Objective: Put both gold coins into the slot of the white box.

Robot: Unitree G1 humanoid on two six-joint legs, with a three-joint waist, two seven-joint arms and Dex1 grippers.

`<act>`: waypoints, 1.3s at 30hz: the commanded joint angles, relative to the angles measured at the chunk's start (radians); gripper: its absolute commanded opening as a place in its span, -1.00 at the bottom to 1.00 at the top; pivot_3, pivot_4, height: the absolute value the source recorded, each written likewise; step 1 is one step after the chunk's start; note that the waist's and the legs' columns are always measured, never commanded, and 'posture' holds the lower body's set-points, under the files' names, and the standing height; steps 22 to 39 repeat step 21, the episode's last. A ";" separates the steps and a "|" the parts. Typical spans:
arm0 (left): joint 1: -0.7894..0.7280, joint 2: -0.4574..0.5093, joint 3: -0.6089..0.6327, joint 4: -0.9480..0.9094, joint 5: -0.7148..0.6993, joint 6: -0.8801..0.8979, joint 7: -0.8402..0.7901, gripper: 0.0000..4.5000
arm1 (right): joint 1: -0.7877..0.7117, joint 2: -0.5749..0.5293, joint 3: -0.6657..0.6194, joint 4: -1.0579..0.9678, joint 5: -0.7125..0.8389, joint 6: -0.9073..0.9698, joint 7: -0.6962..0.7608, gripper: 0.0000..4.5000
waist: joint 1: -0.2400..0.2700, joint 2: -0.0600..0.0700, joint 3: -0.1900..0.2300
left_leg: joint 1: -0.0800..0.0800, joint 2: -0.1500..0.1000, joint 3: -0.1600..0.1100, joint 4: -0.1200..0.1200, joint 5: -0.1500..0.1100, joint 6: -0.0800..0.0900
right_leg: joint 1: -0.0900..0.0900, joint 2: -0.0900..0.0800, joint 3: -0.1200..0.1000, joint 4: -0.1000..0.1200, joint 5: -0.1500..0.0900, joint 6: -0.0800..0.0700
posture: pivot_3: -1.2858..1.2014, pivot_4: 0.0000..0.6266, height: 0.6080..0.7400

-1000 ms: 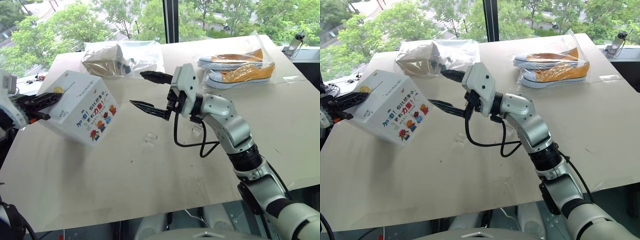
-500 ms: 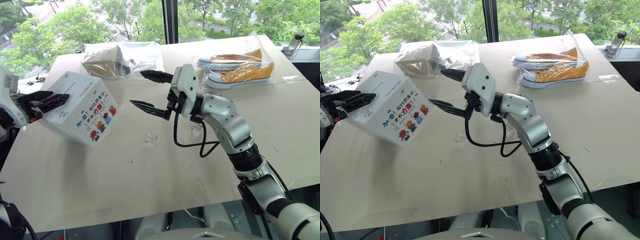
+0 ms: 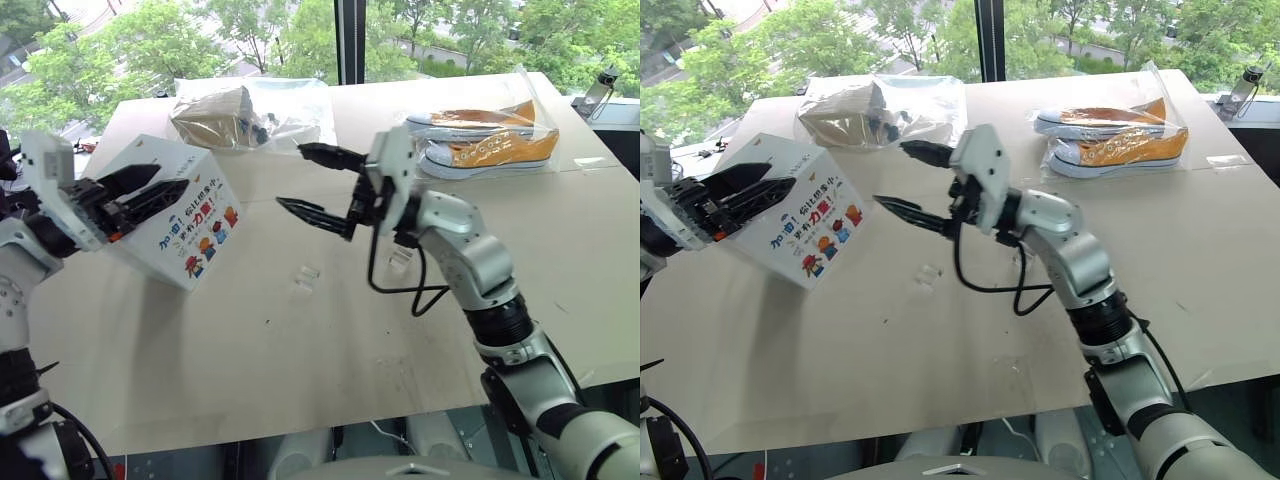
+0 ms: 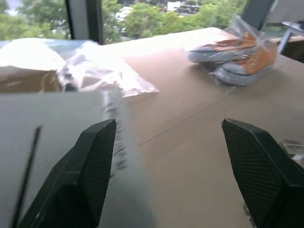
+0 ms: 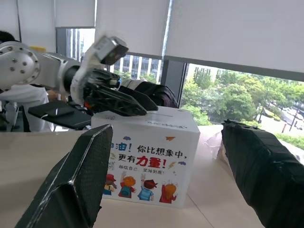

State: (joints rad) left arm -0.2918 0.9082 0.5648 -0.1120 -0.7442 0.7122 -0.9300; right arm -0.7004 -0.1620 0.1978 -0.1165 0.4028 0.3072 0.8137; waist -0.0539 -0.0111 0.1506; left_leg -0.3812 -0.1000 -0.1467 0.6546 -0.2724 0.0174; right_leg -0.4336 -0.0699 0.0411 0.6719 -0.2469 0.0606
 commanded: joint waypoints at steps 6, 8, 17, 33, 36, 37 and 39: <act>0.102 -0.146 -0.157 -0.427 -0.016 -0.013 0.172 0.60 | 0.184 -0.231 -0.124 -0.065 0.157 0.048 0.226 0.75 | 0.008 0.000 0.000 | 0.000 0.000 0.000 -0.003 0.000 0.000 | 0.001 0.000 0.001 -0.005 0.000 0.000 | 0.03 -0.52 1.00; 0.206 -0.182 -0.232 -0.493 0.044 -0.032 0.213 0.60 | 0.276 -0.297 -0.129 -0.030 0.111 -0.009 0.263 0.75 | 0.009 0.000 0.000 | 0.001 0.000 0.001 -0.004 0.000 0.000 | 0.000 0.001 0.002 -0.005 0.000 0.000 | 0.03 -0.52 1.00; 0.544 -0.315 -0.337 -0.527 0.246 -0.223 0.297 0.60 | 0.557 -0.405 -0.155 0.124 -0.038 -0.286 0.305 0.75 | 0.027 0.000 0.000 | 0.002 0.001 0.001 -0.004 -0.001 0.001 | 0.003 0.001 0.003 -0.007 0.000 0.000 | 0.03 -0.52 1.00; 0.660 -0.347 -0.366 -0.494 0.316 -0.340 0.268 0.60 | 0.606 -0.405 -0.168 0.152 -0.064 -0.358 0.291 0.75 | 0.031 0.000 0.000 | 0.003 0.001 0.002 -0.003 -0.001 0.001 | 0.005 0.001 0.003 -0.007 0.001 -0.001 | 0.03 -0.52 1.00; 0.660 -0.347 -0.366 -0.494 0.316 -0.340 0.268 0.60 | 0.606 -0.405 -0.168 0.152 -0.064 -0.358 0.291 0.75 | 0.031 0.000 0.000 | 0.003 0.001 0.002 -0.003 -0.001 0.001 | 0.005 0.001 0.003 -0.007 0.001 -0.001 | 0.03 -0.52 1.00; 0.660 -0.347 -0.366 -0.494 0.316 -0.340 0.268 0.60 | 0.606 -0.405 -0.168 0.152 -0.064 -0.358 0.291 0.75 | 0.031 0.000 0.000 | 0.003 0.001 0.002 -0.003 -0.001 0.001 | 0.005 0.001 0.003 -0.007 0.001 -0.001 | 0.03 -0.52 1.00; 0.660 -0.347 -0.366 -0.494 0.316 -0.340 0.268 0.60 | 0.606 -0.405 -0.168 0.152 -0.064 -0.358 0.291 0.75 | 0.031 0.000 0.000 | 0.003 0.001 0.002 -0.003 -0.001 0.001 | 0.005 0.001 0.003 -0.007 0.001 -0.001 | 0.03 -0.52 1.00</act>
